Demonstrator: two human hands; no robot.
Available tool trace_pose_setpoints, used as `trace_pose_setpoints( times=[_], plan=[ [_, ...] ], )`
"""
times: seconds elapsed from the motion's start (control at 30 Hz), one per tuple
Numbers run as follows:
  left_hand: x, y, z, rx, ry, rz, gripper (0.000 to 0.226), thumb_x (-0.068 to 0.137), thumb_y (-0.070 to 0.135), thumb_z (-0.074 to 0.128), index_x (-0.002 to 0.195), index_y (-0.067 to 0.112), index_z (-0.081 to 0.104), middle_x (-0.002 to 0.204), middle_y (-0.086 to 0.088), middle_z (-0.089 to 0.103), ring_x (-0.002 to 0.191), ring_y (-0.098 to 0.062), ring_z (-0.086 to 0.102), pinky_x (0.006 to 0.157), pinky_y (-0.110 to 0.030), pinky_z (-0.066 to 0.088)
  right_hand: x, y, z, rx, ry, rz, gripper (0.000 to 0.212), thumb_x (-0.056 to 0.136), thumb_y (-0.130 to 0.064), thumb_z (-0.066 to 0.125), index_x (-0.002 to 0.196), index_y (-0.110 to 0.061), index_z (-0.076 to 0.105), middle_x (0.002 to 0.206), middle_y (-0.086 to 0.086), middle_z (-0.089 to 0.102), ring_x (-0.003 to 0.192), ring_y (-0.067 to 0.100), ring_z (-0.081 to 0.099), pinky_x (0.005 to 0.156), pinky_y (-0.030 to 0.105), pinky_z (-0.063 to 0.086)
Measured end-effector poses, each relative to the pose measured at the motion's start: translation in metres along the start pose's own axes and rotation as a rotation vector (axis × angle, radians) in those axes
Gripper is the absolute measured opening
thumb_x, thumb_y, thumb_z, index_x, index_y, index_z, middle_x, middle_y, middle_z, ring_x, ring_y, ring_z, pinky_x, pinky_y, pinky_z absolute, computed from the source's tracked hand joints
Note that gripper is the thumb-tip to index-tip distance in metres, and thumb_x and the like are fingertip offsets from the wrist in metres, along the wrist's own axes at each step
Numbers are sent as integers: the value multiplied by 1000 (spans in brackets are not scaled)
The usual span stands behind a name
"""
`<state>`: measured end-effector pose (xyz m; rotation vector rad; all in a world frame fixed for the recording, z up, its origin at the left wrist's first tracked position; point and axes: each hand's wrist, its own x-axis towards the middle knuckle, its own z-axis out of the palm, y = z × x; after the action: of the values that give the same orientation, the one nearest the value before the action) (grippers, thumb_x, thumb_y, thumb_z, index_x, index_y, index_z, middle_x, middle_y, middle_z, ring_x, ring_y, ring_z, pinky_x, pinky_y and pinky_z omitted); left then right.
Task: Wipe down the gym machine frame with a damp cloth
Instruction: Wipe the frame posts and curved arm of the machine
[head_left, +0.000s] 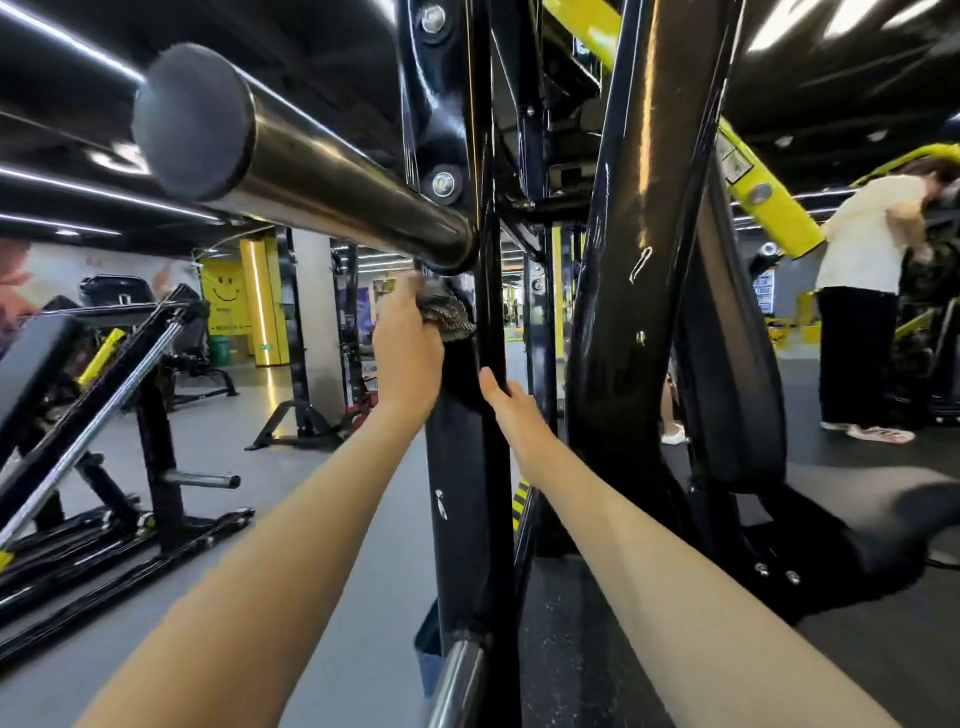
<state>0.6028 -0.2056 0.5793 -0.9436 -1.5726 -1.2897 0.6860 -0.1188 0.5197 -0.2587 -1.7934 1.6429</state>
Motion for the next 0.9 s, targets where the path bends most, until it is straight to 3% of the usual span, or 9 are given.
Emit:
trace_pose_setpoints(
  times=[0.1,0.23,0.33,0.43,0.53,0.6,0.67,0.8,0.9],
  plan=[
    [-54,-34,-2,116,-110,229,46,67,-24,55,106,-1,65,100,-15,63,96,-28,54,84,-29,44,0,7,5,30,41,9,47,104,-42,35,145,-18,37,130,-9,42,121,10,42,92,21,29],
    [-86,-64,-25,190,-310,288,41,68,-18,63,104,2,67,94,-13,60,83,-32,59,60,-44,54,-15,22,12,64,103,-10,39,104,-34,40,142,-25,37,127,-9,45,110,5,41,93,22,32],
    [-71,-58,-22,115,-278,177,42,71,-18,53,105,2,69,101,-15,60,91,-35,60,72,-44,54,-17,36,10,-78,107,51,39,96,-49,51,125,-24,44,132,-3,53,113,14,52,97,29,42],
    [-82,-58,-8,22,-229,84,43,66,-18,48,98,1,70,96,-15,61,94,-30,56,83,-33,47,-23,56,14,-186,132,100,65,91,-55,54,142,-19,35,134,-6,47,124,16,46,104,33,40],
    [-159,-73,-9,-36,-252,-1,36,71,-14,47,94,0,70,91,-14,63,90,-17,50,83,-5,33,-30,77,13,-131,224,36,33,94,-42,57,122,-25,49,111,-13,56,116,17,53,92,28,43],
    [-210,-83,-17,-26,-356,-63,30,81,-12,51,98,2,70,96,-13,63,90,-19,53,79,-8,36,-34,81,15,-122,230,28,27,92,-41,60,113,-29,49,102,-17,57,108,13,56,91,26,43],
    [-217,-88,-17,-84,-386,-78,33,75,-12,50,95,4,71,91,-8,62,84,-17,54,74,-17,42,-35,83,19,-112,220,23,44,90,-46,62,125,-23,50,119,-10,59,115,12,54,101,32,43],
    [-175,-79,-2,-163,-240,-217,43,65,-21,49,94,1,71,88,-2,60,82,-7,50,78,-3,36,-29,87,19,-120,232,-15,56,87,-50,62,135,-24,48,135,-5,54,127,16,48,108,40,41],
    [-202,-80,-3,-147,-253,-290,41,68,-18,50,94,6,71,84,-3,60,80,-17,55,75,-21,45,-28,88,17,-110,219,-39,61,85,-54,63,136,-25,48,133,-6,55,125,14,49,108,39,40]
  ],
)
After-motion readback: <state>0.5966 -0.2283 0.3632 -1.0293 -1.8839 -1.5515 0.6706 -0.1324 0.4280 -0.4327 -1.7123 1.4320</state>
